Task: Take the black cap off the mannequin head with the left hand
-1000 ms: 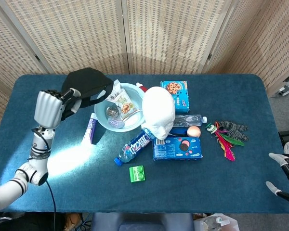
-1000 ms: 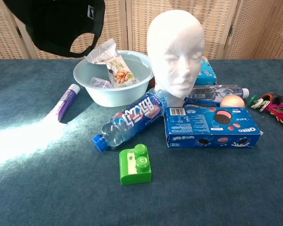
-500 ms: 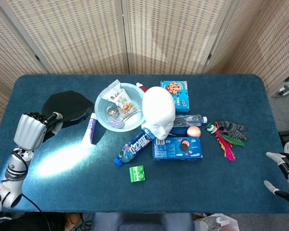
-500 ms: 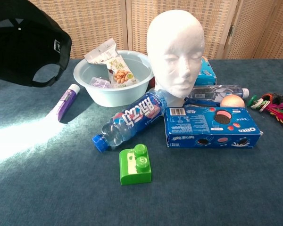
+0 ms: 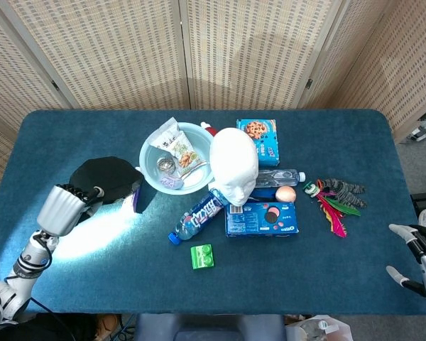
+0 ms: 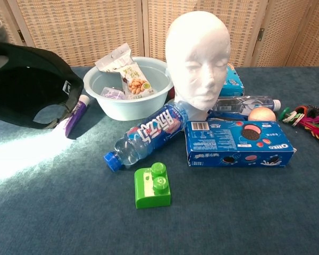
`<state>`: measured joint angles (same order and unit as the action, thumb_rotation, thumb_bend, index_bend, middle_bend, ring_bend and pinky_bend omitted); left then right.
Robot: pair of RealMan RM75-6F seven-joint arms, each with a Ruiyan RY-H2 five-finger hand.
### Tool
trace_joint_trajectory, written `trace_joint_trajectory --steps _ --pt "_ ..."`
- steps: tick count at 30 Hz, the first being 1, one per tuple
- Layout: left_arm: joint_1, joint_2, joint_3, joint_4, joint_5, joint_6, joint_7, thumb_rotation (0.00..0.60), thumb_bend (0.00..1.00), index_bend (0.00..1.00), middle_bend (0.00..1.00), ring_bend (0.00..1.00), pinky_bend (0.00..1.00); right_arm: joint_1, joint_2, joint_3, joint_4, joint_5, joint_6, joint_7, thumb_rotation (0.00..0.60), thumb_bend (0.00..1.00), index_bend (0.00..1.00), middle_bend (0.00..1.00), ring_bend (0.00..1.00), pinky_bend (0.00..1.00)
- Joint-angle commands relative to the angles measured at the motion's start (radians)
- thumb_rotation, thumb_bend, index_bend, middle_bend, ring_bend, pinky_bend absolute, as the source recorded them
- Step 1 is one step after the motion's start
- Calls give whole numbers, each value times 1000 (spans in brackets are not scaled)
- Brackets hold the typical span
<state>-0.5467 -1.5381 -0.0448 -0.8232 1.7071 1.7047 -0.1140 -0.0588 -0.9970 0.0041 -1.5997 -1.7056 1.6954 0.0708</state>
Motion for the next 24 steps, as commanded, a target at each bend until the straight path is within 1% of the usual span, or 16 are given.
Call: trace_joint_trajectory --steps 1,3,7,10,12,15,19,24 --pt "-7 -39 21 44 16 -33 16 600 379 639 1000 1000 1000 -1 -1 -1 0 0 2 0 600 106 254 294 224 258" --pt "-7 -59 29 61 18 -49 17 600 379 639 1000 1000 1000 -2 -3 -1 2 2 2 1 600 106 254 294 224 258" --pt "-6 -93 39 67 -1 -122 39 600 375 625 1000 1000 1000 -2 -4 -1 4 5 1 3 600 106 254 294 224 258" --pt "-7 -105 35 45 -24 -172 86 600 373 609 1000 1000 1000 -2 -4 -1 3 4 2 2 600 106 254 294 224 258" --pt "-3 -105 31 15 -52 -225 127 600 372 573 999 1000 1000 -2 -5 -1 3 7 2 2 600 106 254 294 224 258" --pt "3 -75 23 -86 -105 -317 214 600 360 463 978 1000 1000 -3 -5 -1 5 11 0 4 600 106 254 294 224 258" --pt "19 -19 7 -248 -183 -402 343 600 235 301 934 979 1000 -3 -8 -1 9 14 0 7 600 106 254 294 224 258" --pt "47 39 -15 -408 -276 -448 478 600 112 118 872 921 1000 2 -13 0 14 13 -6 10 600 106 254 294 224 258"
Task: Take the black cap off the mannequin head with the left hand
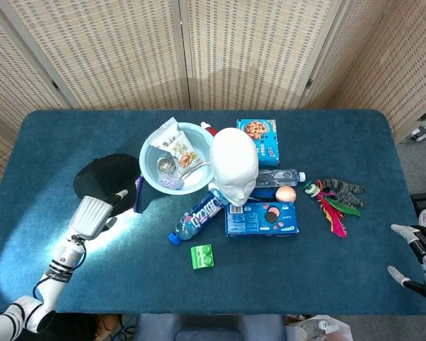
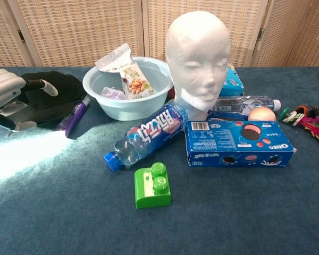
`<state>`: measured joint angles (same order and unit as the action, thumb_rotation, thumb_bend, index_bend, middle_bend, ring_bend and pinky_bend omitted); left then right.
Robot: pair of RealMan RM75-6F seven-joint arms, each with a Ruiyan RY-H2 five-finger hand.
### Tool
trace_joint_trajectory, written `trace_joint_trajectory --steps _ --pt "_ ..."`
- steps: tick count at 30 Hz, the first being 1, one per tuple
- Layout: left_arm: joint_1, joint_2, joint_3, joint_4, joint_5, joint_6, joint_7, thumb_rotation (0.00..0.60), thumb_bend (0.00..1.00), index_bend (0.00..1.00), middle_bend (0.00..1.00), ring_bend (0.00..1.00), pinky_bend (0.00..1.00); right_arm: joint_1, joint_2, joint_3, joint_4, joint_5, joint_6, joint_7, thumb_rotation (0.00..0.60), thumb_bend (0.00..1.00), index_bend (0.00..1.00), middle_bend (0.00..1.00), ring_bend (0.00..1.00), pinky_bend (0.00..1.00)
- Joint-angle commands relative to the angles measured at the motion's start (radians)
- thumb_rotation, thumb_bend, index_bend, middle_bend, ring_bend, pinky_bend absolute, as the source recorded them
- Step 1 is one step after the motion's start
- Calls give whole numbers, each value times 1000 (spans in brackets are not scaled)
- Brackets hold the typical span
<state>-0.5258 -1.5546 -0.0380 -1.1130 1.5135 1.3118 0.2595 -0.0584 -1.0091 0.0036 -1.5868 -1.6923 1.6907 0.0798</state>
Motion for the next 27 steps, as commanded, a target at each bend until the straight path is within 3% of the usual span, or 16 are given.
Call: trace_joint_trajectory --steps 1,5,10,16,23,27 --pt "34 68 -26 -151 -100 -56 129 600 102 89 861 909 1000 2 -3 1 3 0 -2 2 600 106 254 294 224 258" --pt "64 104 -33 -233 -141 -41 188 600 64 6 811 846 1000 5 -5 2 7 1 -5 5 600 106 254 295 224 258" --pt "110 148 -31 -316 -158 9 205 600 41 0 700 756 1000 6 -7 1 13 5 -9 9 600 106 254 294 224 258" --pt "183 174 -44 -375 -155 121 140 600 41 0 584 651 993 7 -7 -2 17 11 -18 12 600 106 254 294 224 258" --pt "268 225 -26 -449 -155 206 111 600 42 87 457 514 793 17 -6 -10 18 -1 -36 11 600 106 254 294 224 258" --pt "311 258 2 -490 -127 234 66 600 42 126 433 476 719 30 -8 -18 19 -16 -57 9 600 106 254 293 224 258"
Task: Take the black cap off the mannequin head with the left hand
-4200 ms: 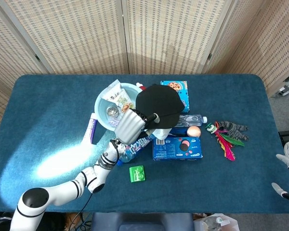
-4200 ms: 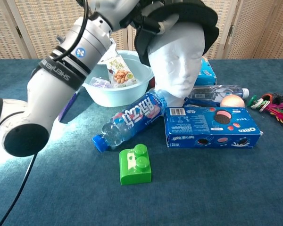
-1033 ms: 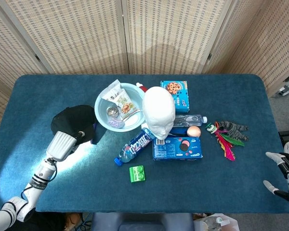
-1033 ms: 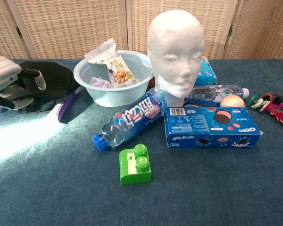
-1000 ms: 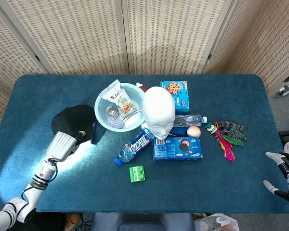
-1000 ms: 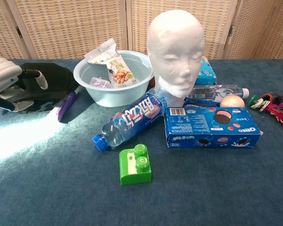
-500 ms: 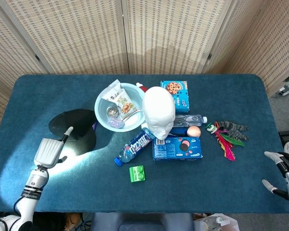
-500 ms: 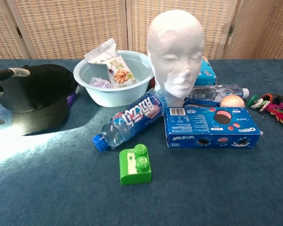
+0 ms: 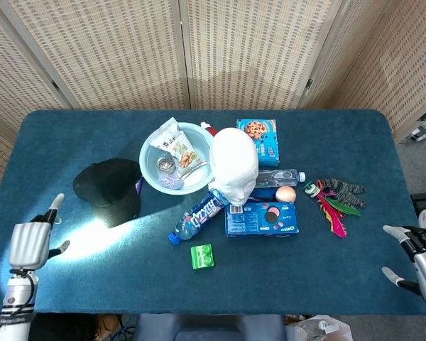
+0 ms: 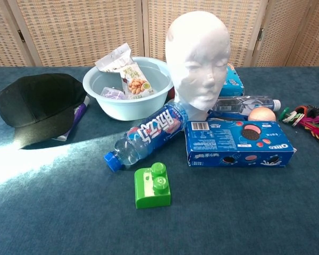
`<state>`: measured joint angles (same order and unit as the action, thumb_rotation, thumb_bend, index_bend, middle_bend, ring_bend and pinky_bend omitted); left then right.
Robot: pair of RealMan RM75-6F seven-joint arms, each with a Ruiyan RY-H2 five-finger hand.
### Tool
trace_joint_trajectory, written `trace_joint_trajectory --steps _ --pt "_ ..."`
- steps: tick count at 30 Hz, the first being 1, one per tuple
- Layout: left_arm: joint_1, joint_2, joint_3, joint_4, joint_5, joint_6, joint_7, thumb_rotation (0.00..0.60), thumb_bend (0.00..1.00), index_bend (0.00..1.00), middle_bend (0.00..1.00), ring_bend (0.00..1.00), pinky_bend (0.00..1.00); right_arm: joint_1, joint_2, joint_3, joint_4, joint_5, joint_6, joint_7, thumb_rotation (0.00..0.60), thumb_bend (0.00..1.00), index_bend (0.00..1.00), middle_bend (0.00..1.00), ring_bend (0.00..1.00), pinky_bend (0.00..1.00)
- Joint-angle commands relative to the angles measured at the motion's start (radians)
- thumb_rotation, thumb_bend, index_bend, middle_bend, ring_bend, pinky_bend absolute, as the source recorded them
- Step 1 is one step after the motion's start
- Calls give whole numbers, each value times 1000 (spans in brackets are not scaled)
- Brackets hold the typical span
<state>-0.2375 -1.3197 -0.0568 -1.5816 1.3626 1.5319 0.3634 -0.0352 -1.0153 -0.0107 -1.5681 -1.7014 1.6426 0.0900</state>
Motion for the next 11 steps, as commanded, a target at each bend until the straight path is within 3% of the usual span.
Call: trace_joint_trajectory --steps 1,11 --pt "32 29 26 -26 31 21 -53 600 42 139 432 474 714 10 -4 -5 0 -11 -12 -1 600 106 254 291 224 258" --pt "100 72 63 -73 99 80 -59 600 42 147 400 424 593 39 -18 -16 4 -40 -47 -7 600 106 254 288 226 258"
